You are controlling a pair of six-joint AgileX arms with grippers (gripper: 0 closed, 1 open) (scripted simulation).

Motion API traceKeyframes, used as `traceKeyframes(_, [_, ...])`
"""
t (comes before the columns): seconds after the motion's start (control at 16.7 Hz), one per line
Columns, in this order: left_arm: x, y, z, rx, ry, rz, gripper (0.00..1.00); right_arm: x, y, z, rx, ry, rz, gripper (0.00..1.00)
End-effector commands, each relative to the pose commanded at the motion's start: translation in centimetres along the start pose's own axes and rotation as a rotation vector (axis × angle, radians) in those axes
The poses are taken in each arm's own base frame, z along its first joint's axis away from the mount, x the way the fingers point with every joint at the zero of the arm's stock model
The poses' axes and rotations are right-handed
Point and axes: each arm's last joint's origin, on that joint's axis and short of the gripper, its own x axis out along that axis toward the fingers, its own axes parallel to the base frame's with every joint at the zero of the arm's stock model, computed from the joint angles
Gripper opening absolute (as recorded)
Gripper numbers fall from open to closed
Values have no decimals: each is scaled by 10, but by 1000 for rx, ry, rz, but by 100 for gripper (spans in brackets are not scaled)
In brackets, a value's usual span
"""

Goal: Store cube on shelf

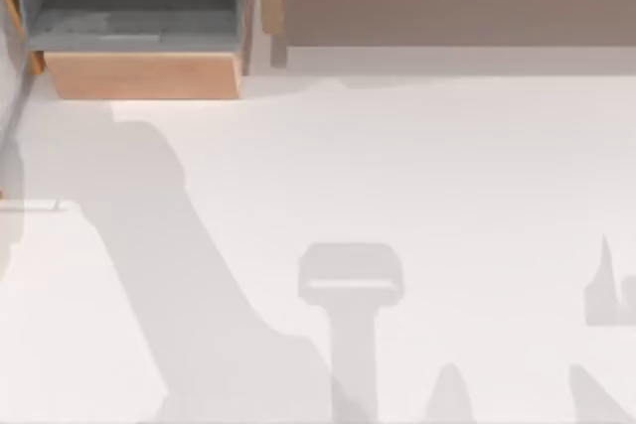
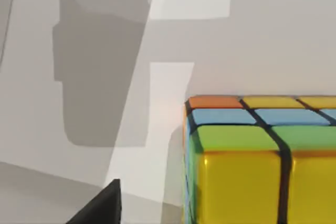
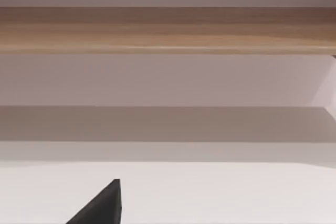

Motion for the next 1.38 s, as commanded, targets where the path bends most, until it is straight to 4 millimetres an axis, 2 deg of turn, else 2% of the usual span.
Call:
traceKeyframes(0.12, [0,0,0,0,0,0,100,0,0,0,0,0,0,100])
traceKeyframes(0.9, [0,0,0,0,0,0,2,0,0,0,0,0,0,100])
traceKeyframes(1.38, [0,0,0,0,0,0,0,0,0,0,0,0,0,100])
